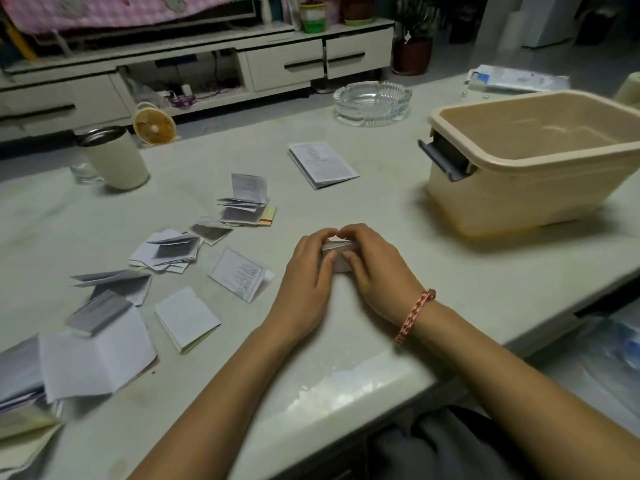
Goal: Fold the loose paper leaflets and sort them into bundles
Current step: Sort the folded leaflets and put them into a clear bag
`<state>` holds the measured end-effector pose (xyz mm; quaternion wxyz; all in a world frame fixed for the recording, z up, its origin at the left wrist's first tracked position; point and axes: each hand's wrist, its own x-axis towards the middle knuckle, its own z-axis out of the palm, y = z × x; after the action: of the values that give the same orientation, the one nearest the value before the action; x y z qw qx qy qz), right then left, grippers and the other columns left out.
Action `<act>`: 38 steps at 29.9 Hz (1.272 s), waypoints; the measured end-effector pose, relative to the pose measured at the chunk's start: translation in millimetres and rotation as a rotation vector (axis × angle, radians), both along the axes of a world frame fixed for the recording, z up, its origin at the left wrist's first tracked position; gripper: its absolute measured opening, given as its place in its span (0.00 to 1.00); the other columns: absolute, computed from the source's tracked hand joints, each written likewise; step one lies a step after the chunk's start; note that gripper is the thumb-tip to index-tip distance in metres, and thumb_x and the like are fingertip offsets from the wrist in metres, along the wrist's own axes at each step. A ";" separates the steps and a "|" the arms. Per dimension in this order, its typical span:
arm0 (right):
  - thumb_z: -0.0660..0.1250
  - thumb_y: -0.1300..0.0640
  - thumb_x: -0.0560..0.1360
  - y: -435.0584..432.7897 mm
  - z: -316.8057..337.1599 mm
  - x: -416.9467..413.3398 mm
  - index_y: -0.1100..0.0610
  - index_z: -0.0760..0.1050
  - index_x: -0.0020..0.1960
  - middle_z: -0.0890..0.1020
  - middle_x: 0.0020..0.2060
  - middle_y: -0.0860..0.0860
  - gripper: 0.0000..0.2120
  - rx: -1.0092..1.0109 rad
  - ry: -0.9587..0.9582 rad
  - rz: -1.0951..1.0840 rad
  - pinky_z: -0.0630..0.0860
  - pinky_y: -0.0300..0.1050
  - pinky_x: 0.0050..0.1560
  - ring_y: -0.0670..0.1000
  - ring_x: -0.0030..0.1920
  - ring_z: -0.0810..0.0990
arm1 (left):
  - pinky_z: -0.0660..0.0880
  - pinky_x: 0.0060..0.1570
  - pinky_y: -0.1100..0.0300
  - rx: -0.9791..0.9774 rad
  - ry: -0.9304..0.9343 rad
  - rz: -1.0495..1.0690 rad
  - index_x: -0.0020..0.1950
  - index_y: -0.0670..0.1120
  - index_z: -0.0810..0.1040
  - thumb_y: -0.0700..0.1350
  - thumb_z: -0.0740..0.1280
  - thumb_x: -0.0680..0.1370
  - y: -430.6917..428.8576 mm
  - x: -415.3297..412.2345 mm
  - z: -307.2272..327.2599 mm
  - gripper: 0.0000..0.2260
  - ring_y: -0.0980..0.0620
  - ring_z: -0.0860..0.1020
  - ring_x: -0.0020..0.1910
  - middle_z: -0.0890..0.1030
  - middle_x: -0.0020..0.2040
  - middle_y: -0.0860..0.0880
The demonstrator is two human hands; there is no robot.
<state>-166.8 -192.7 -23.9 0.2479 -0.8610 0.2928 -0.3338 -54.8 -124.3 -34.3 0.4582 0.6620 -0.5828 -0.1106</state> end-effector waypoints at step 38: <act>0.68 0.71 0.71 -7.8 11.8 -13.1 0.62 0.71 0.36 0.75 0.19 0.51 0.10 0.805 -0.185 0.108 0.67 0.35 0.20 0.45 0.17 0.70 | 0.75 0.25 0.65 0.113 0.704 0.117 0.37 0.43 0.79 0.32 0.72 0.70 8.2 -1.9 26.2 0.08 0.55 0.76 0.23 0.80 0.27 0.52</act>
<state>-179.9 -200.6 -12.1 0.6071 -0.6760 0.3308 -0.2552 -56.8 -116.1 -8.0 0.5992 0.6398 -0.3432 -0.3374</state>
